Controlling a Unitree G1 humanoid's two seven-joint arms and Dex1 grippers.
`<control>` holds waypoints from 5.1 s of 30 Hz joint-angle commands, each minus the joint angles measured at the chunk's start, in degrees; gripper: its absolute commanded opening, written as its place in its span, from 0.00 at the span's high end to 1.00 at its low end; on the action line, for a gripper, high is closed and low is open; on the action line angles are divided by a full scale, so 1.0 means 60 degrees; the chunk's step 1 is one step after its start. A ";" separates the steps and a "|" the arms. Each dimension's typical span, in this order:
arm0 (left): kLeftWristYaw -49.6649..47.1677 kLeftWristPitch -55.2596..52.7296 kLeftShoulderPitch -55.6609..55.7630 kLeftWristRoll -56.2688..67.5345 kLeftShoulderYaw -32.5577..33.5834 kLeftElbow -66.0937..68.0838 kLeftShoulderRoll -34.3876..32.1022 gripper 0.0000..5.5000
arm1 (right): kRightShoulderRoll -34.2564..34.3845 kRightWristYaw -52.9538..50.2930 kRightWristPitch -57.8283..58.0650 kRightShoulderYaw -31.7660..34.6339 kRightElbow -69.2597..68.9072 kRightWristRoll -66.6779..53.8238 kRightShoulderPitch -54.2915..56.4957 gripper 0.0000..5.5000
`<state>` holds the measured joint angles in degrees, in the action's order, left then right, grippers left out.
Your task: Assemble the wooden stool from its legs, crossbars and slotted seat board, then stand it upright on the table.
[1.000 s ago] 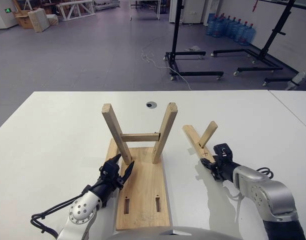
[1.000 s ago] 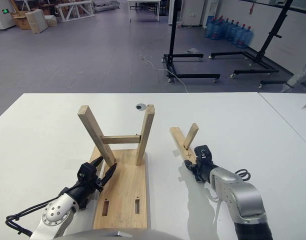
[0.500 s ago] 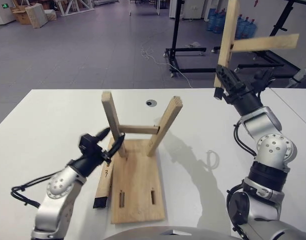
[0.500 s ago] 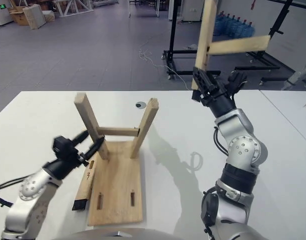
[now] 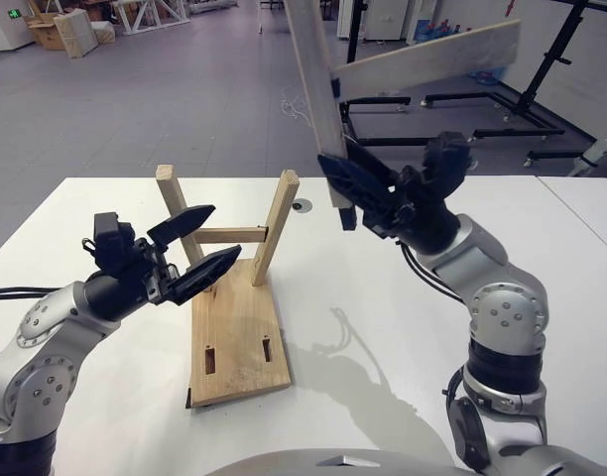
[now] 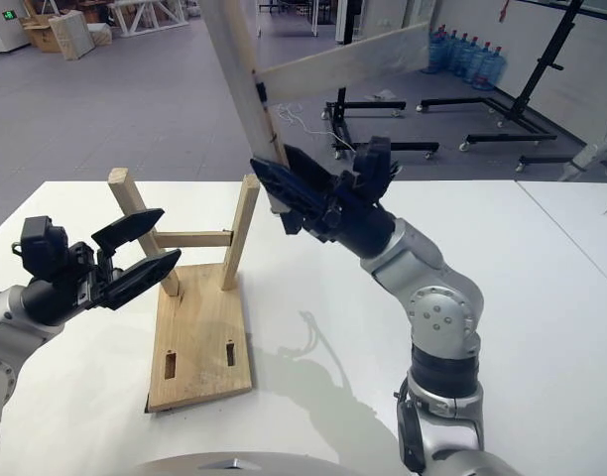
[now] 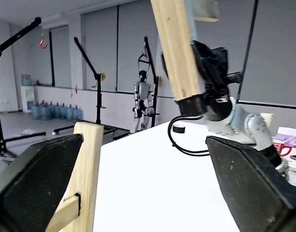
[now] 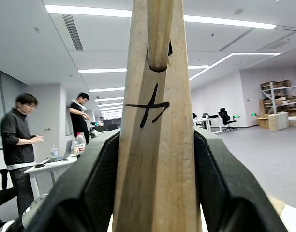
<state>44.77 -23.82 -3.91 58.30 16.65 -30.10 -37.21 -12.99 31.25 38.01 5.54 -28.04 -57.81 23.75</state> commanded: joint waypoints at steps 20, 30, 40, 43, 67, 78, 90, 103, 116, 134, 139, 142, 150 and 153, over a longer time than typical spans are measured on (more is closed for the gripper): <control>-0.0011 -0.1884 0.1288 0.3038 -0.0007 -0.0645 -0.0235 0.18 | -0.0332 0.4410 -0.1073 -0.3022 0.1579 0.1930 -0.0250 0.63; 0.0885 -0.1695 0.0834 0.2880 0.0077 -0.0622 -0.0072 0.43 | -0.0152 0.4430 -0.1776 -0.3311 0.1774 0.2764 -0.0523 0.63; 0.0702 -0.1398 0.0958 0.2148 -0.0301 -0.0935 0.0272 0.61 | -0.0624 0.4900 -0.2540 -0.3425 0.2160 0.3544 -0.0685 0.63; 0.0579 -0.1234 0.0772 0.1978 -0.0345 -0.1084 0.0530 0.61 | -0.0638 0.4986 -0.2617 -0.3375 0.2348 0.3602 -0.0620 0.63; 0.1275 -0.0641 -0.0287 0.1682 0.2856 -0.0030 -0.0076 0.62 | 0.0427 0.0733 -0.1712 -0.3757 0.4195 0.6510 -0.0953 0.26; 0.1109 -0.0586 -0.0686 0.1780 0.2919 -0.0307 0.0035 0.62 | 0.2417 -0.1275 -0.0710 -0.2949 0.5403 0.6293 -0.0535 0.26; 0.1146 -0.0541 -0.0876 0.1672 0.2834 -0.0275 0.0059 0.62 | 0.3461 -0.2480 -0.1041 -0.2611 0.6734 0.6858 0.0009 0.42; 0.1054 -0.0210 -0.1221 0.1188 0.2621 -0.0433 0.0408 0.62 | 0.2883 -0.2307 -0.1415 -0.2422 0.6297 0.7180 -0.0237 0.73; 0.0990 0.0055 -0.1399 0.0783 0.2357 -0.0587 0.0525 0.62 | 0.0699 -0.2173 -0.2464 -0.2119 0.6007 0.8275 -0.1637 0.81; 0.1083 0.0110 -0.1681 0.0339 0.2058 -0.0657 0.0461 0.62 | 0.1650 -0.5853 -0.1561 -0.1336 0.5932 0.8693 -0.2333 0.81; 0.1135 0.0045 -0.1541 0.0298 0.1948 -0.0545 0.0339 0.62 | 0.2390 -0.6520 -0.1628 -0.1375 0.6733 0.8761 -0.1559 0.81; 0.1161 0.0008 -0.1501 0.0261 0.1932 -0.0512 0.0262 0.62 | 0.2733 -0.6861 -0.1889 -0.1244 0.7338 0.8809 -0.1260 0.81; 0.1270 -0.0137 -0.1202 0.0237 0.1775 -0.0318 -0.0081 0.62 | 0.3428 -0.7397 -0.2648 -0.1127 0.8399 0.8991 -0.0760 0.81; 0.1330 -0.0264 -0.1070 0.0320 0.1804 -0.0193 -0.0293 0.62 | 0.3554 -0.7390 -0.2677 -0.1151 0.8308 0.9039 -0.0898 0.81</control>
<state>52.14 -24.51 -11.18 60.01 27.56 -31.72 -37.28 7.42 -12.87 18.20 -1.09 17.94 -4.45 22.36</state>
